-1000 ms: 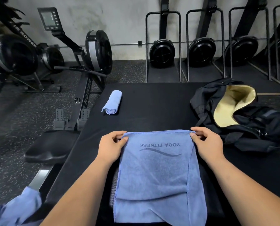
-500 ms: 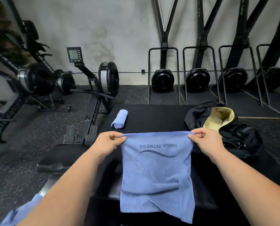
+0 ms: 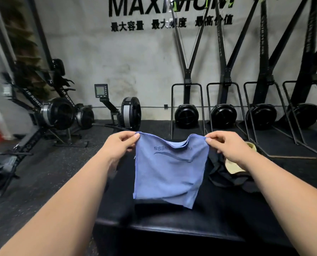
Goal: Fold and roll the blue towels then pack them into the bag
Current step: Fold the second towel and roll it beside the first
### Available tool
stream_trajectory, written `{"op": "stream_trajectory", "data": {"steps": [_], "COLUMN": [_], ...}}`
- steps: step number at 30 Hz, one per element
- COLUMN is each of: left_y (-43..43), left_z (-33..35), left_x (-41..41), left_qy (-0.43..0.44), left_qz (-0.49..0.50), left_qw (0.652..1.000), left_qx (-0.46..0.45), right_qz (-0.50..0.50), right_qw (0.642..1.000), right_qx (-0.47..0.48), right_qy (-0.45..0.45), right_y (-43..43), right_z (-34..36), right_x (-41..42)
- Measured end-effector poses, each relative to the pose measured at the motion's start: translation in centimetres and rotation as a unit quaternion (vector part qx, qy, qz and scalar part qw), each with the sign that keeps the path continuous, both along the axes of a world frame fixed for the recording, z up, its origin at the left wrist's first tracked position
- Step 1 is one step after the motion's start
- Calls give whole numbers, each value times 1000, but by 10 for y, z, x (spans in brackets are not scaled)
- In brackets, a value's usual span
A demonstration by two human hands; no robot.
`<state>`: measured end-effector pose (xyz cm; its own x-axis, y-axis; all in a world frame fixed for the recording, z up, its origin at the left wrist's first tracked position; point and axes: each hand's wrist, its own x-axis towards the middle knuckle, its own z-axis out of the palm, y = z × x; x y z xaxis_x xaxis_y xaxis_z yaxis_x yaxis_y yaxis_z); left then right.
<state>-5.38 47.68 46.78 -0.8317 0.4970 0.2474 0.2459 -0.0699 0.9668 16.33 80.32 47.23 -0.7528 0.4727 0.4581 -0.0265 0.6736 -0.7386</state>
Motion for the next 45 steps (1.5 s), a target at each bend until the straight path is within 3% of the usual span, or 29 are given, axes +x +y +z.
{"op": "stream_trajectory", "data": {"steps": [3,5,6,7,9,12,13,15,16,18,21,24,31,35,40,42,45], "left_y": [-12,-16,-17,-18,-19,-19,-19,-19,-18,-16,-12,-5,1,-7,-26,-30,-27], "left_z": [13,19,20,21,23,22,21,22,23,22,24,25,26,29,43,49,44], "left_x": [0,3,6,7,8,12,12,12,13,15,15,13,14,16,20,24,22], "left_qy": [45,56,60,65,79,98,100,106,113,125,158,189,173,115,-25,-43,-58], "left_qz": [39,64,72,86,124,138,137,139,141,149,171,171,150,86,-92,-150,-152], "left_qw": [998,996,995,994,989,986,985,985,984,981,972,965,972,989,995,987,986], "left_qx": [-26,-22,-18,-12,2,0,-1,4,4,-12,-22,-54,-60,-45,17,36,39], "right_qz": [-38,64,89,77,-45,-40,-50,-111,-115,-89,-147,-160,-155,-133,-6,35,49], "right_qw": [998,995,992,995,996,992,991,990,989,990,982,977,984,989,980,966,960], "right_qx": [-32,-20,-20,-39,-24,102,103,63,64,112,108,138,87,61,-183,-239,-267], "right_qy": [47,-71,-83,-41,79,-69,-63,50,64,-16,44,2,-6,-6,74,90,67], "right_y": [0,-11,-16,-20,-12,-10,-10,-6,-5,-8,-4,-2,7,10,11,10,10], "right_z": [19,30,33,36,41,36,33,37,41,42,41,41,32,30,40,44,36], "right_x": [9,15,14,11,7,8,8,9,10,9,11,12,21,28,40,45,42]}}
